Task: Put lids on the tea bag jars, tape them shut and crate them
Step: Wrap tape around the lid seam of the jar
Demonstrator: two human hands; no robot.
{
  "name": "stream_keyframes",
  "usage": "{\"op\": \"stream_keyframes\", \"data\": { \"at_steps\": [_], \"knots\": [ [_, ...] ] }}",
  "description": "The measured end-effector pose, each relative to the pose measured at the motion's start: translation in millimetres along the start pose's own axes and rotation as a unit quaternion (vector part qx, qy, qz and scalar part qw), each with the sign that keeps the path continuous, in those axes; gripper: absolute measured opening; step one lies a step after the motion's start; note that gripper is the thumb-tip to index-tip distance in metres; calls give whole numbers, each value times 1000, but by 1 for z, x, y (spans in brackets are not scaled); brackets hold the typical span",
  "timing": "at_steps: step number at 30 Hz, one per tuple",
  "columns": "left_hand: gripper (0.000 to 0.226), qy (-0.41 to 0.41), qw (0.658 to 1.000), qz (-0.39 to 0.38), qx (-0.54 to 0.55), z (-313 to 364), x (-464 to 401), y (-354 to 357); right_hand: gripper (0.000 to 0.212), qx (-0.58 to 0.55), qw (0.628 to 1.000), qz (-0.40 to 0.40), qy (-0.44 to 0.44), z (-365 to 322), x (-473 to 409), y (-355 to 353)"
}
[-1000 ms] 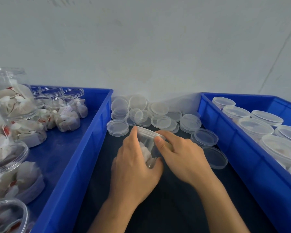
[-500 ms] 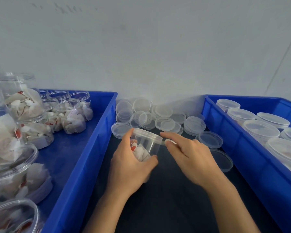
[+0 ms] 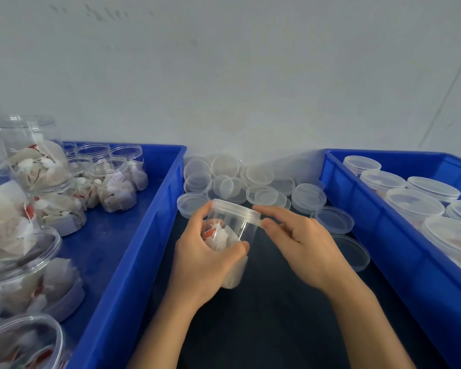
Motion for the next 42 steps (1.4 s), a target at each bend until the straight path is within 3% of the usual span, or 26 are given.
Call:
{"op": "stream_keyframes", "data": {
  "at_steps": [4,18,23,27,34,42],
  "knots": [
    [72,-16,999,-18,30,-1,0,3,31,-5,1000,5,-6,0,1,-1],
    [74,-20,994,-80,78,6,1,10,26,-20,1000,3,-6,-3,0,2],
    [72,-16,999,-41,23,4,-1,5,27,38,999,-3,0,-14,2,8],
    [65,-25,999,-8,-38,-1,-2,-2,40,78,997,13,-11,-27,3,8],
    [55,-62,998,17,2,-4,-3,-9,34,13,1000,-26,-9,-18,3,12],
    [52,-70,995,-21,66,1,0,-1,31,-11,1000,-20,-4,-8,3,4]
  ]
}}
Point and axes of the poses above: each hand's wrist, its own x-axis away from the middle knuckle, its own y-axis out of the palm, z = x × y, the point moved 9 cm from there along -x, towards the middle knuckle, and after that the axes turned 10 degrees about x, right-handed, at the moved point
